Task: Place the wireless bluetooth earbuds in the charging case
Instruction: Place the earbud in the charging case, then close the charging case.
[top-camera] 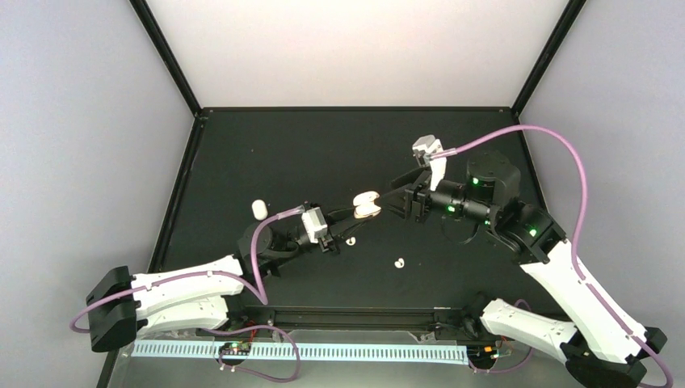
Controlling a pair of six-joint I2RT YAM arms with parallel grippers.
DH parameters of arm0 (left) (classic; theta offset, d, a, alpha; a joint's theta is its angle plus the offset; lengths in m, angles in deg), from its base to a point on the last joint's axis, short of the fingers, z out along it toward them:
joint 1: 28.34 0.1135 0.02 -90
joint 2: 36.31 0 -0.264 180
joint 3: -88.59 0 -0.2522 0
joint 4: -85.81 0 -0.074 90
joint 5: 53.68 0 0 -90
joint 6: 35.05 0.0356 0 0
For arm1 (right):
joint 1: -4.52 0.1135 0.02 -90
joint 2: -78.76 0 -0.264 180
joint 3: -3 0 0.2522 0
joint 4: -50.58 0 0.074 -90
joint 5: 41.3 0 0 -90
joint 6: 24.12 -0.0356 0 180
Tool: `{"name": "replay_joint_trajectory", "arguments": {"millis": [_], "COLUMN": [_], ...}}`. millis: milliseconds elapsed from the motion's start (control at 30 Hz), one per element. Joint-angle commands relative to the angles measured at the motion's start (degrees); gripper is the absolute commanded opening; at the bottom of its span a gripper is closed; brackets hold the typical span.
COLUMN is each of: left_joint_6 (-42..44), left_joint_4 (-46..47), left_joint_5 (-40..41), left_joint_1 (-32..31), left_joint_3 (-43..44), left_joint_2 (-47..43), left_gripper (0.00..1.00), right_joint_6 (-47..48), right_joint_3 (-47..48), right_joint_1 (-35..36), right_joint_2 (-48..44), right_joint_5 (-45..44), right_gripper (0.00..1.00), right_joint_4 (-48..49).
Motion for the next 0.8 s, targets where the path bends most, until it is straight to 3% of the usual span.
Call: {"name": "replay_joint_trajectory", "arguments": {"millis": [0,200,367,467,767], "left_joint_6": [-0.66,-0.15,-0.27,-0.55,0.96], "left_joint_4": [3.05,3.24,1.69,0.63,0.11], "left_joint_5": [-0.83,-4.37,-12.40,-14.92,-12.15], "left_joint_1": [-0.38,-0.39,-0.39,-0.39,-0.38], "left_joint_3": [-0.45,-2.30,-2.02,-1.43,-0.68], "left_joint_2": [-2.44,-5.79,-6.99,-7.00,-6.96], "left_gripper": [0.02,0.02,0.02,0.02,0.01], "right_joint_6": [0.67,1.16,1.65,2.77,6.01], "right_joint_3": [3.91,4.09,5.79,7.25,9.34], "right_joint_1": [-0.07,-0.11,-0.11,-0.05,3.64], "right_joint_2": [-2.07,-1.47,1.73,3.67,6.97], "right_joint_5": [-0.45,-5.42,-6.51,-2.85,6.55], "right_gripper": [0.62,0.63,0.63,0.62,0.62], "right_joint_4": [1.77,0.61,-0.85,-1.64,-6.85]}}
